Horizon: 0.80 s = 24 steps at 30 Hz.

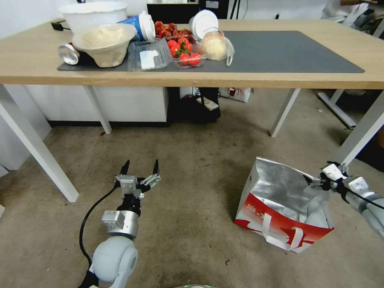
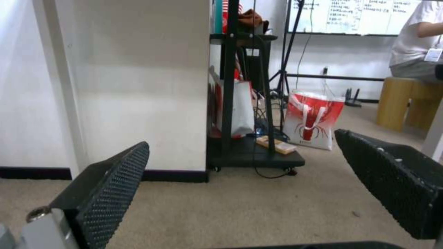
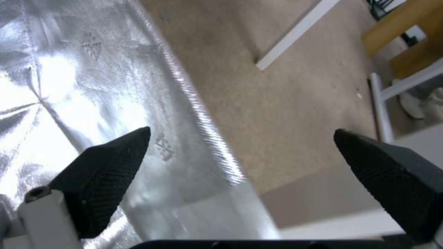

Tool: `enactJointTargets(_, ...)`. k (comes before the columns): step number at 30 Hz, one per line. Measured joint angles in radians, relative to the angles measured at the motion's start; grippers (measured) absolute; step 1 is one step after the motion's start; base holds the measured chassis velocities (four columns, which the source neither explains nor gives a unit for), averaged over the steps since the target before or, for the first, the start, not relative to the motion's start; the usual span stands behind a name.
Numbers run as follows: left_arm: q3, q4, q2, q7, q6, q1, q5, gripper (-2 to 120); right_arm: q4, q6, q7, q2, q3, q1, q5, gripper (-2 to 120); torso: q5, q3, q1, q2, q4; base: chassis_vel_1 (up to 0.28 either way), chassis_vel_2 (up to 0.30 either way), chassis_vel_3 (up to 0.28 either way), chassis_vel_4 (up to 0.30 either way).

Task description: Pick up the food delivery bag from the floor and place it on the table.

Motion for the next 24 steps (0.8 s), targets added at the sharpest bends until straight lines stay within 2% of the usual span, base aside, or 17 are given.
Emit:
enactJointTargets(11,-0.007,0.015,0.000,-0.005,0.003,-0.014,-0.002,100,-0.127,0.031,0.029,0.080,-0.099,0.118,-0.062,100,0.0000,0.000,0.000,0.000,0.0001,0.000,0.000,0.000,0.000)
enactJointTargets(22,-0.014,0.016,0.000,-0.007,0.004,-0.011,-0.005,100,-0.206,0.044,0.026,0.111,-0.111,0.142,-0.109,100,-0.0001,0.000,0.000,0.001,-0.0001,0.000,0.000,0.000,0.000)
enactJointTargets(24,-0.014,0.016,-0.002,-0.007,0.004,-0.011,-0.005,100,-0.220,0.047,0.026,0.122,-0.113,0.148,-0.114,96,-0.0001,0.000,0.000,0.001,0.0000,0.000,0.000,0.000,0.000)
